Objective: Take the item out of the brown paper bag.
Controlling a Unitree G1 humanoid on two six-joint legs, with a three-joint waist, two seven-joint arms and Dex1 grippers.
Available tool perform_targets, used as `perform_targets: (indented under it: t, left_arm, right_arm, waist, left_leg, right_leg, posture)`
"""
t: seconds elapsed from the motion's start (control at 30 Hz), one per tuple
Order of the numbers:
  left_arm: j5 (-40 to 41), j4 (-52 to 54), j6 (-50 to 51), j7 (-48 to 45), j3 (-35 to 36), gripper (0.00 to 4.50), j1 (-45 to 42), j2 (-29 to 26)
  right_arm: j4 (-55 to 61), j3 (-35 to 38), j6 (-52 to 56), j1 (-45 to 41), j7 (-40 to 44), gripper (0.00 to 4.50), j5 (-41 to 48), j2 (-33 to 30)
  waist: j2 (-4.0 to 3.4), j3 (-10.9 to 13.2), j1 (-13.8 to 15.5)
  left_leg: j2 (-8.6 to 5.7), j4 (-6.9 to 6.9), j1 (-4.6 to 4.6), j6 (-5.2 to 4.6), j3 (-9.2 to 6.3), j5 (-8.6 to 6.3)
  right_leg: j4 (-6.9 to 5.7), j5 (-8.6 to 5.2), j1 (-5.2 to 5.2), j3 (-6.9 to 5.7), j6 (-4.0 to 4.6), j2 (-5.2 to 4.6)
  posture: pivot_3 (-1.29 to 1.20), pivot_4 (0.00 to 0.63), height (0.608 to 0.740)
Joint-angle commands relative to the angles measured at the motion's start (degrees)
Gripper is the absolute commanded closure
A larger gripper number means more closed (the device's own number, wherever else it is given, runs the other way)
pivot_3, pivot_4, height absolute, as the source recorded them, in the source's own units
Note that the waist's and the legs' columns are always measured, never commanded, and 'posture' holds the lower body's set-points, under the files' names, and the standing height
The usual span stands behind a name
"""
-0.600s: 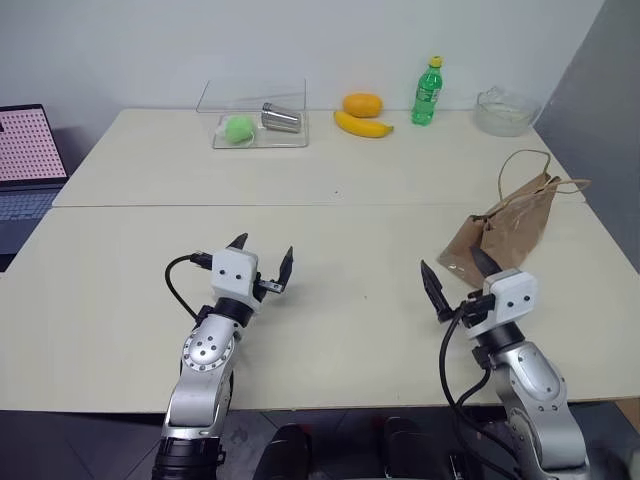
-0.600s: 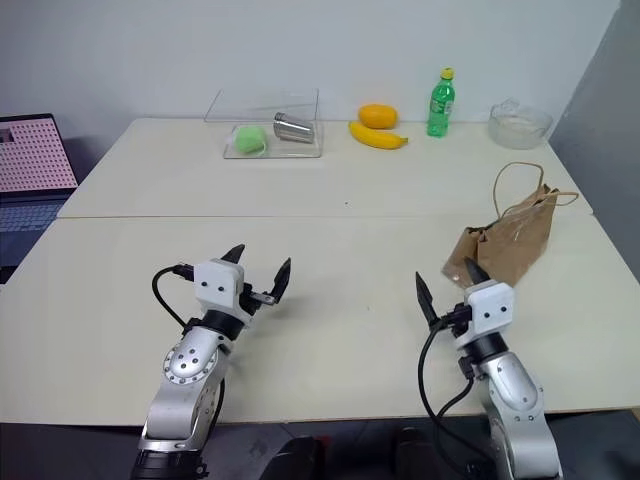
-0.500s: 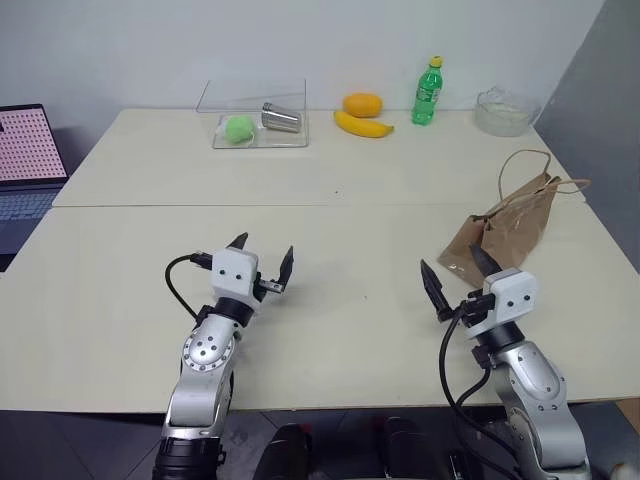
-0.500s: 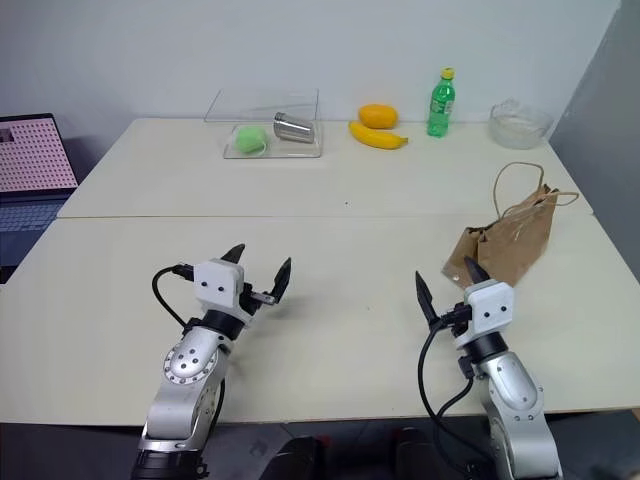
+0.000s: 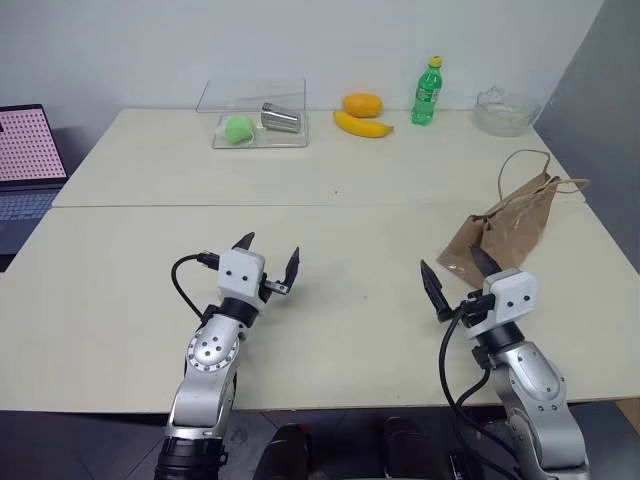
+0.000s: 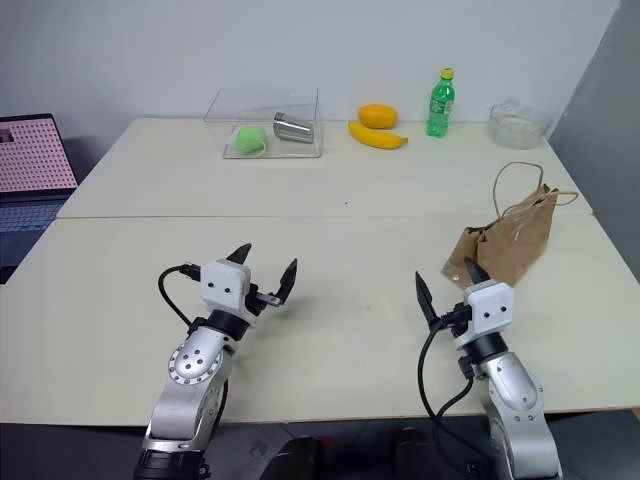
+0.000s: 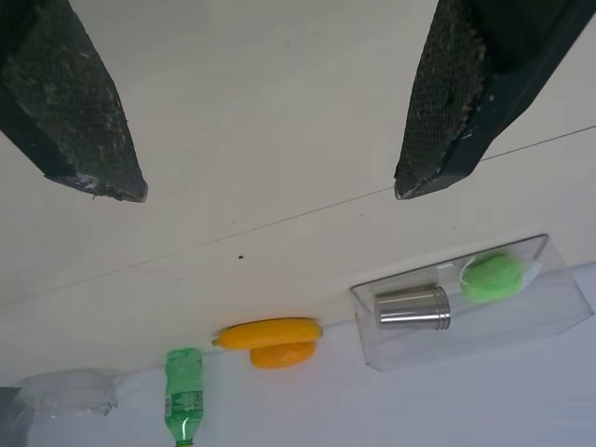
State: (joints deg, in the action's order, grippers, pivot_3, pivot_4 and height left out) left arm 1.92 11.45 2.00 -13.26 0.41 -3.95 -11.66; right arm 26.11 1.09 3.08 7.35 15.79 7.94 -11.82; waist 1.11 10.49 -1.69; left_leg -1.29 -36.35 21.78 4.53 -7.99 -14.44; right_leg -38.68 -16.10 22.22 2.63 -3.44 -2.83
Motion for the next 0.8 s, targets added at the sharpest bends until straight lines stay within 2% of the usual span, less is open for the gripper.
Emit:
perform_targets:
  t: [0.03, 0.53, 0.6, 0.73, 0.8]
  left_arm:
    - [0.0, 2.4, -1.4, -0.3, -0.4, 0.02, -0.7, -0.2]
    - [0.4, 2.1, -1.2, -2.8, -0.7, 0.02, -2.4, -1.1]
    - [2.4, 2.8, 0.0, -5.3, -0.8, 0.02, -3.0, -1.9]
    - [15.8, 4.5, 6.8, -21.4, -1.1, 0.02, -6.9, -7.7]
    - [18.6, 4.0, 9.9, -23.9, -0.5, 0.02, -10.1, -9.8]
  right_arm:
    - [2.1, 0.5, -1.0, -0.1, -0.6, 0.00, 0.1, 0.1]
    - [2.1, -0.1, -1.6, 0.3, -1.4, 0.00, -1.1, 0.2]
    - [2.5, -0.1, -1.2, 0.2, -1.6, 0.00, -1.1, 0.2]
    - [4.9, -0.2, 0.8, -0.2, -2.3, 0.00, -1.3, 0.3]
    - [6.5, 0.2, 2.0, -0.2, -3.2, 0.00, -1.5, 0.4]
  waist:
    - [0.00, 0.0, 0.0]
    - [0.00, 0.0, 0.0]
    - [0.00, 0.0, 0.0]
    - [-0.01, 0.0, -0.1]
    - [-0.02, 0.0, -0.1]
  left_leg:
    - [0.00, 0.00, 0.00, 0.00, 0.00, 0.00]
    - [0.00, 0.00, 0.00, 0.00, 0.00, 0.00]
    - [0.00, 0.00, 0.00, 0.00, 0.00, 0.00]
    - [0.01, 0.00, 0.00, 0.00, 0.00, 0.00]
    - [0.01, 0.00, 0.01, 0.00, 0.00, 0.00]
  right_leg:
    - [0.00, 0.00, 0.00, 0.00, 0.00, 0.00]
    - [0.00, 0.00, 0.00, 0.00, 0.00, 0.00]
    - [0.00, 0.00, 0.00, 0.00, 0.00, 0.00]
    - [0.00, 0.00, 0.01, -0.01, 0.00, 0.01]
    - [-0.02, 0.00, 0.01, -0.03, 0.00, 0.01]
  posture:
    - [0.00, 0.150, 0.740]
    - [0.00, 0.150, 0.740]
    - [0.00, 0.150, 0.740]
    - [0.00, 0.150, 0.740]
    - [0.00, 0.150, 0.740]
